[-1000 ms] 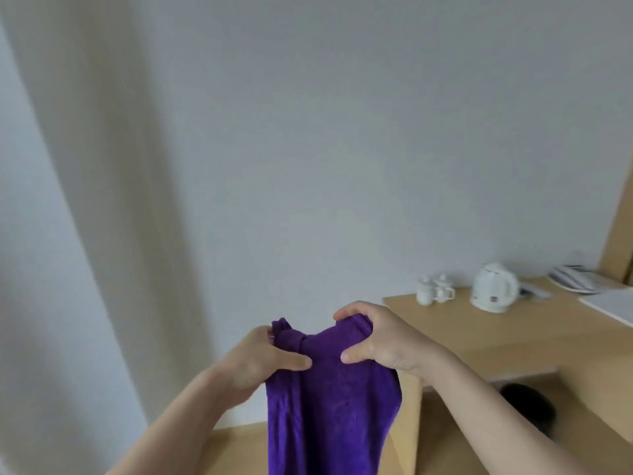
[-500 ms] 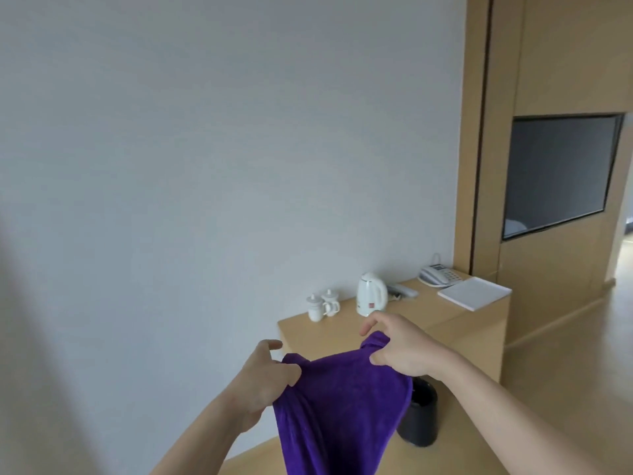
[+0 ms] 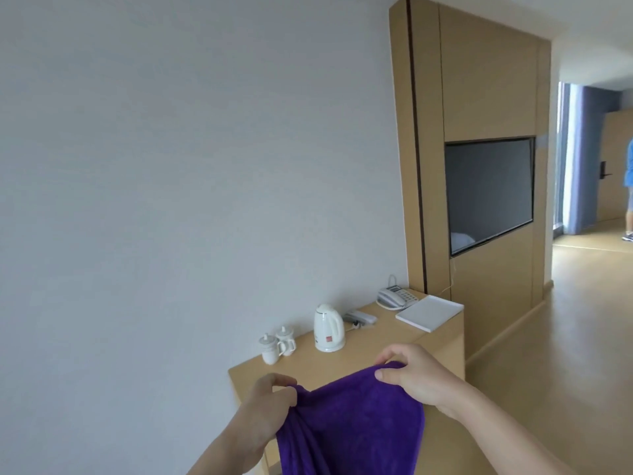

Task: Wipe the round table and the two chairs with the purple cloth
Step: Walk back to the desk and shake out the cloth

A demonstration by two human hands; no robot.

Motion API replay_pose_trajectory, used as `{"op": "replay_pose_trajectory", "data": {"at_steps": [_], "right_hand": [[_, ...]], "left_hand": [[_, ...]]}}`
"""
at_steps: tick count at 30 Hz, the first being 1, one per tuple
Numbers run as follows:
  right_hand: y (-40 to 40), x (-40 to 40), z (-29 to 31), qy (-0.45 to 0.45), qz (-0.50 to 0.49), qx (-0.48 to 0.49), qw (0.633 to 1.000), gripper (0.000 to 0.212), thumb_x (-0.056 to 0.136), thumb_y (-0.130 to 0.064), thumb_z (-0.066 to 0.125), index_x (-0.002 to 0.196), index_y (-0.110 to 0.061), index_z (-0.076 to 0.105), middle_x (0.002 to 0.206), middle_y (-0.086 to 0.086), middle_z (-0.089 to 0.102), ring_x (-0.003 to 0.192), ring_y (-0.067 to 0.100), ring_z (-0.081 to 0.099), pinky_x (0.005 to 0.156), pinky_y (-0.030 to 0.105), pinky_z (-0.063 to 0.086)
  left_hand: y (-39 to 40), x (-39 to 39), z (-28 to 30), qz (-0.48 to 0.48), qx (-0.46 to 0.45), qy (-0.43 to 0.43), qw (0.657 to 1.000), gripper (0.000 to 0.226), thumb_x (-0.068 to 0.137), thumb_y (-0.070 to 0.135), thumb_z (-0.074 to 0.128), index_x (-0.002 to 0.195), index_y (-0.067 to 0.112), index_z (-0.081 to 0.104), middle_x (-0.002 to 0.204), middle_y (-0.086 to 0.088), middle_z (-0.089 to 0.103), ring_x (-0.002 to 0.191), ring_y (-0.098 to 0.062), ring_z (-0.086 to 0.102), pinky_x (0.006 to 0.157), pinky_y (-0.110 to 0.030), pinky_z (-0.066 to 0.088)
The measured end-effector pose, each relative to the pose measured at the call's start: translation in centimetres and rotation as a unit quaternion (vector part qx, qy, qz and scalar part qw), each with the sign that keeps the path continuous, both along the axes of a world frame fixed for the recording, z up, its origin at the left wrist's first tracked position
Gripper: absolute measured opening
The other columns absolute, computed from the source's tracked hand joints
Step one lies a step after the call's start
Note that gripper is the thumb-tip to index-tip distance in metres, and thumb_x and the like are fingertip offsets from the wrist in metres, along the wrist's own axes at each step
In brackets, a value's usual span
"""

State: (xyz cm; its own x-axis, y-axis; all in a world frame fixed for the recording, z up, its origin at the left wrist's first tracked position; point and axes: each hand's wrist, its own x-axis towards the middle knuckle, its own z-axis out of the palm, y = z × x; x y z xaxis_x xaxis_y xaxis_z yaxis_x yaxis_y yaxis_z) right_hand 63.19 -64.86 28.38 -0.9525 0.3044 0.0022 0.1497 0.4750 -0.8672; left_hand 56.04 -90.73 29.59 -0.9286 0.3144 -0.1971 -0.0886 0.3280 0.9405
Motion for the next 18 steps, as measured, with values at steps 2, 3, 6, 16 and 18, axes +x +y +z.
{"op": "replay_pose_trajectory", "data": {"at_steps": [2,3,6,16,18], "right_hand": [[1.2,-1.2,0.2,0.001,-0.017,-0.012,1.000,0.008,0.097,-0.023,0.067,0.098,-0.029,0.073,0.105,-0.001,0.072,0.095,0.015,0.071,0.082,0.034,0.061],[1.9,-1.9,0.3,0.001,-0.025,-0.016,1.000,0.008,0.098,-0.023,0.066,0.098,-0.028,0.072,0.106,0.000,0.072,0.093,0.016,0.072,0.080,0.033,0.062],[3.9,-4.6,0.8,0.007,-0.051,-0.015,0.999,0.006,0.098,-0.023,0.066,0.098,-0.027,0.070,0.109,0.000,0.067,0.092,0.019,0.071,0.078,0.034,0.060],[13.7,-10.6,1.2,-0.008,-0.145,0.066,0.987,0.015,0.099,-0.026,0.064,0.091,-0.029,0.076,0.107,-0.012,0.068,0.097,0.004,0.063,0.082,0.021,0.051],[16.3,-10.8,0.8,-0.019,-0.160,0.066,0.985,0.011,0.098,-0.030,0.066,0.092,-0.029,0.076,0.103,-0.012,0.070,0.098,0.005,0.064,0.090,0.027,0.053]], "left_hand": [[1.3,-2.2,-0.6,-0.002,0.003,0.001,1.000,0.029,0.088,-0.001,0.049,0.109,0.011,0.065,0.105,-0.011,0.076,0.087,-0.026,0.068,0.079,-0.036,0.053],[2.0,-3.5,-0.9,-0.002,0.002,0.001,1.000,0.029,0.089,-0.001,0.048,0.108,0.011,0.066,0.104,-0.012,0.076,0.087,-0.026,0.067,0.077,-0.036,0.053],[4.3,-7.8,-1.3,-0.004,0.003,0.015,1.000,0.028,0.092,0.000,0.046,0.100,0.012,0.070,0.107,-0.014,0.073,0.085,-0.024,0.062,0.073,-0.035,0.049],[13.1,-19.3,0.9,-0.107,-0.003,-0.003,0.994,0.024,0.093,-0.002,0.058,0.096,0.010,0.078,0.093,-0.005,0.073,0.077,-0.021,0.064,0.063,-0.031,0.054],[15.4,-20.1,1.1,-0.119,0.010,-0.016,0.993,0.022,0.093,-0.004,0.061,0.098,0.008,0.079,0.094,-0.012,0.076,0.076,-0.024,0.066,0.062,-0.034,0.057]]}}
